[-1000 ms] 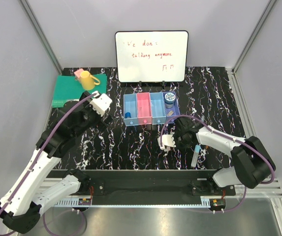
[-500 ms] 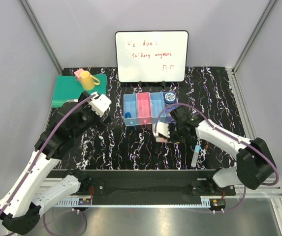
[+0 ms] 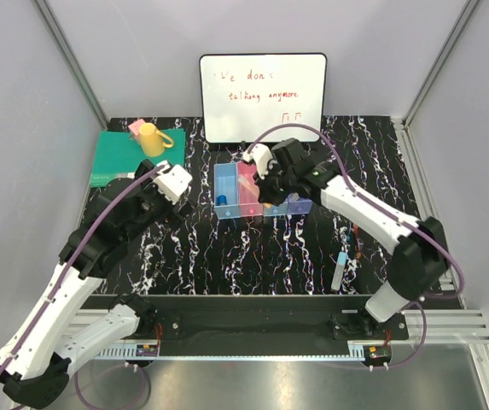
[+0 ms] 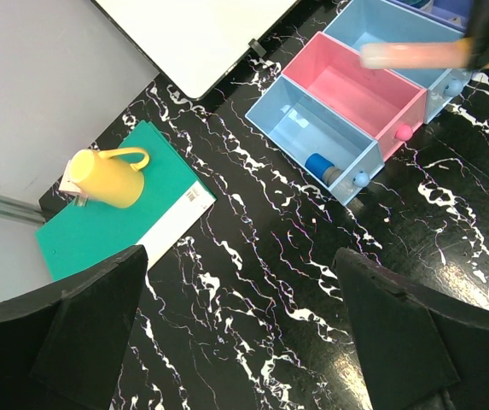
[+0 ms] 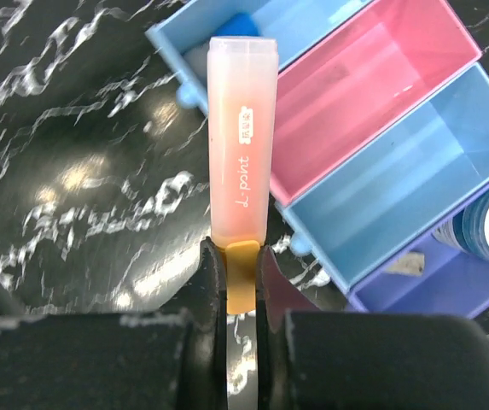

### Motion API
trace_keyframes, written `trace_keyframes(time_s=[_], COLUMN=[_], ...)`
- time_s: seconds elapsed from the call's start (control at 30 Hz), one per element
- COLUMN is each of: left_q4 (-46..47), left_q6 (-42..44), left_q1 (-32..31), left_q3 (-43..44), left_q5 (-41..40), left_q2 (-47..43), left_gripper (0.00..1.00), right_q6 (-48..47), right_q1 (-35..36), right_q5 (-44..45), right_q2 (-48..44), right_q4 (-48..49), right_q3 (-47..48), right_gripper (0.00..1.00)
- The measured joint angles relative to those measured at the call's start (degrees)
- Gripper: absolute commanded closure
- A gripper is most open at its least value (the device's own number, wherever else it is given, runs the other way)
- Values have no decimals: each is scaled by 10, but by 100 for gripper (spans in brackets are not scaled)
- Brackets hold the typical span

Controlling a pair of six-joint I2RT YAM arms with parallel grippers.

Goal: Sort the stationery into containers
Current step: Place the stationery in the storage box.

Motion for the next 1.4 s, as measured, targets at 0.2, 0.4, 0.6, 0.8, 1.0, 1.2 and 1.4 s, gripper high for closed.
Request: trace_keyframes(time_s=[0.2, 0.4, 0.6, 0.8, 1.0, 1.2, 1.4], left_q4=[1, 0, 2, 4, 12, 15, 15], left_q6=[1, 4, 5, 5, 5, 5, 5], left_q1=[0, 0, 0, 0, 0, 0, 0], left_q3=[-17, -28, -28, -29, -35, -36, -37], left_q5=[0, 0, 0, 4, 5, 5, 5], left_q2=[-20, -33, -33, -24, -23, -24, -24], left_gripper=[1, 1, 1, 1, 1, 1, 1], right_q6=[102, 179, 192, 196, 205, 212, 209], right_q1=[-28, -97, -112, -108, -109, -109, -107], right_q5=[47, 78, 91, 90, 80, 66, 45], right_q2=[104, 162, 172, 176, 178, 190, 191], right_q4=[46, 68, 80, 93, 105, 104, 117], right_q3=[47, 74, 76, 71, 37, 22, 22], right_gripper=[100, 100, 100, 100, 100, 61, 41])
